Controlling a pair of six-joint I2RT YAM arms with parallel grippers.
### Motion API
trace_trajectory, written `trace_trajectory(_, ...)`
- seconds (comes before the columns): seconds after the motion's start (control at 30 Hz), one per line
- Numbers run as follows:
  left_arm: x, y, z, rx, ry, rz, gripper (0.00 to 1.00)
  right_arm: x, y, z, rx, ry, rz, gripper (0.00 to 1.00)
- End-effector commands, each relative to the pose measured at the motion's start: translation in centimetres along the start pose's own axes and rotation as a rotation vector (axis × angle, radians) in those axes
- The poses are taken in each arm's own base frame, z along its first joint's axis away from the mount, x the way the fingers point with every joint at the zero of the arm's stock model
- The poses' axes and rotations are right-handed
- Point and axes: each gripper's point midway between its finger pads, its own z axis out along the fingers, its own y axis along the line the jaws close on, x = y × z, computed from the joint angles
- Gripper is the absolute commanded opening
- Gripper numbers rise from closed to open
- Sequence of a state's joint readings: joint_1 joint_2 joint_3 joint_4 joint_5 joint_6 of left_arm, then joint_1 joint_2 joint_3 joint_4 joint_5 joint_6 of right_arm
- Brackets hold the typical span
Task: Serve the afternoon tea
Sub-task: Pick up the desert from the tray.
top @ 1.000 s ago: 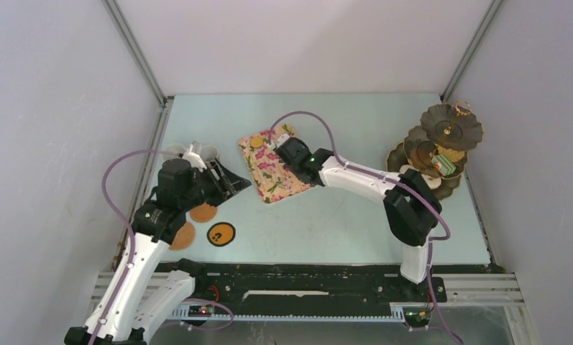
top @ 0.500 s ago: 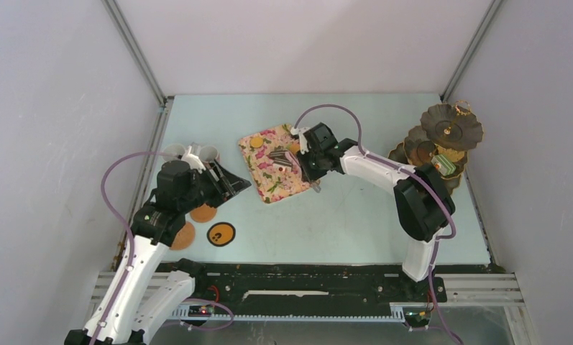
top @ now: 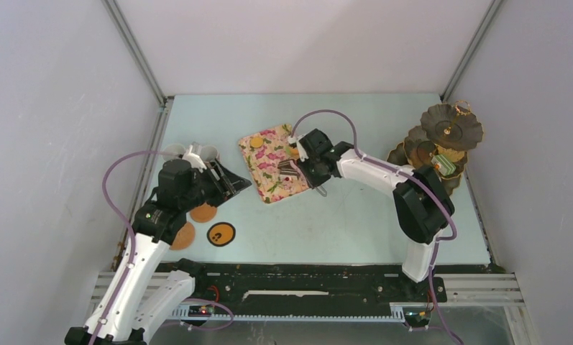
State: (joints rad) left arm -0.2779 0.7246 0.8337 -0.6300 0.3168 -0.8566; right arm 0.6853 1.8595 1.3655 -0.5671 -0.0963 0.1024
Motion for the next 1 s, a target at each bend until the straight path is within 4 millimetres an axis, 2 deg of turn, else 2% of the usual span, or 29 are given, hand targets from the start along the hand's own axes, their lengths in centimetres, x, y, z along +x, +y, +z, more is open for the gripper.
trace_trajectory(0.0, -1.1, -0.6, -0.3, 0.013, -0.043, 0.019, 0.62, -3.2, -0.3, -3.0, 0.278, -0.151, -0.284, 0.13)
trace_trajectory(0.07, -0.7, -0.6, 0.0, 0.024, -0.028, 0.007, 0.62, -3.4, -0.3, -2.4, 0.306, -0.148, -0.300, 0.12)
trace_trajectory(0.13, -0.8, -0.8, 0.1, 0.034, -0.029, 0.000, 0.62, -3.2, -0.5, -1.9, 0.320, -0.123, -0.271, 0.19)
trace_trajectory(0.23, -1.0, -1.0, -0.2, 0.034, -0.037, 0.005, 0.62, -2.6, 0.6, -1.4, 0.192, -0.107, -0.174, 0.26)
trace_trajectory(0.43, -0.7, -0.6, -0.5, 0.024, -0.035, 0.009, 0.62, -2.1, 2.5, -2.1, -0.009, -0.109, -0.104, 0.27)
trace_trajectory(0.57, -0.8, -0.9, -0.4, 0.035, -0.036, 0.008, 0.62, -2.8, 2.0, -3.1, -0.031, -0.134, -0.049, 0.20)
trace_trajectory(0.67, -1.0, -1.2, -0.4, 0.040, -0.036, 0.017, 0.62, -3.5, 2.0, -5.3, -0.078, -0.167, 0.023, 0.13)
trace_trajectory(0.77, -1.1, -1.3, -0.4, 0.045, -0.037, 0.024, 0.62, -3.8, 2.4, -8.3, -0.106, -0.213, 0.010, 0.09)
trace_trajectory(0.87, -1.0, -1.5, -0.1, 0.061, -0.023, 0.034, 0.62, -3.5, 2.3, -11.9, -0.097, -0.292, -0.014, 0.07)
trace_trajectory(0.97, -1.0, -1.9, 0.0, 0.076, -0.011, 0.053, 0.62, -2.2, 1.7, -15.3, -0.091, -0.354, -0.028, 0.05)
